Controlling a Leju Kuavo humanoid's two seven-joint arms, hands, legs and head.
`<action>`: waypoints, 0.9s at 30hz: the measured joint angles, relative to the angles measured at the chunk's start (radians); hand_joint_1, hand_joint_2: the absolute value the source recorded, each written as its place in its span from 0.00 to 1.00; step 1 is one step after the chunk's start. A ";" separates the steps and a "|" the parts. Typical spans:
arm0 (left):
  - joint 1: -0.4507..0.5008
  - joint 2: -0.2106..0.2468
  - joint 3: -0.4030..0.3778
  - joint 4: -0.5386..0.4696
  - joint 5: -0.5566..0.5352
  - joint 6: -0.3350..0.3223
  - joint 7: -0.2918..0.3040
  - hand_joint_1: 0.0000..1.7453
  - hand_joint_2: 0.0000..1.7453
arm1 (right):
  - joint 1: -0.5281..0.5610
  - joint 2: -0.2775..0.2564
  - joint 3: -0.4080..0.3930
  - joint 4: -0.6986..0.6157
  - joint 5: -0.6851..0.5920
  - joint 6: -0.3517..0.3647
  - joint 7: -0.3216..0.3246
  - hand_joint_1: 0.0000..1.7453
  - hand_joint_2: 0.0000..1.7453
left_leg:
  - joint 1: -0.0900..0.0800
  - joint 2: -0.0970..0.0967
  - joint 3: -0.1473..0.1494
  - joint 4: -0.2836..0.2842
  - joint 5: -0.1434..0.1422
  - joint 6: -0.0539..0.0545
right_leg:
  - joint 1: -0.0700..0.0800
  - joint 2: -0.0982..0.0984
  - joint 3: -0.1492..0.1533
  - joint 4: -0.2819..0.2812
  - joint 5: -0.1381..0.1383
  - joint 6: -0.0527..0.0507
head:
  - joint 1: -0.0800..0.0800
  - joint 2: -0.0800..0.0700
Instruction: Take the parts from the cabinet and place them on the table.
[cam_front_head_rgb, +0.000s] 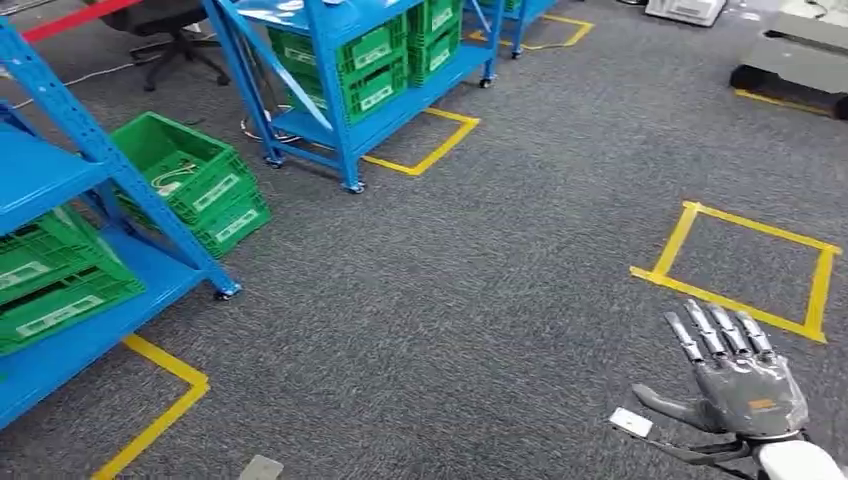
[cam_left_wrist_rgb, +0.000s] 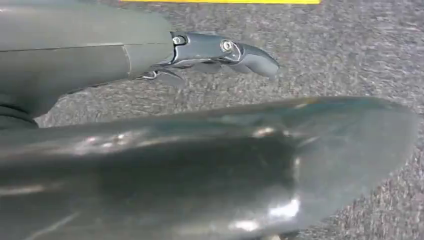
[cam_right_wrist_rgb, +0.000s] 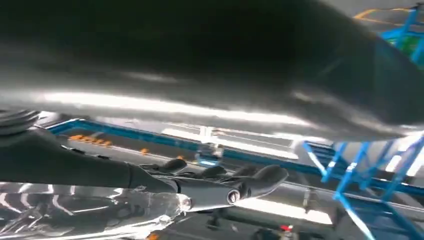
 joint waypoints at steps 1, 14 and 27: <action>0.001 0.000 0.000 0.000 0.000 0.000 0.000 0.00 0.00 | 0.000 0.000 -0.002 0.000 0.000 0.000 -0.003 0.00 0.00 | 0.002 -0.015 0.002 0.000 0.000 -0.001 | -0.002 0.002 0.022 -0.057 0.044 0.001 | 0.000 0.000; -0.003 0.002 0.000 0.000 -0.002 0.001 0.002 0.00 0.00 | 0.001 0.000 -0.012 -0.003 0.001 0.000 -0.017 0.00 0.00 | 0.007 0.029 -0.171 0.328 -0.143 -0.059 | -0.015 -0.017 0.136 -0.296 0.134 -0.037 | -0.013 0.000; -0.005 0.000 0.000 0.000 -0.001 0.001 0.002 0.00 0.00 | -0.007 0.000 -0.020 -0.004 0.000 -0.002 -0.018 0.00 0.00 | 0.005 0.042 -0.001 -0.001 0.003 -0.007 | -0.006 -0.012 0.095 -0.155 0.032 0.003 | -0.001 0.000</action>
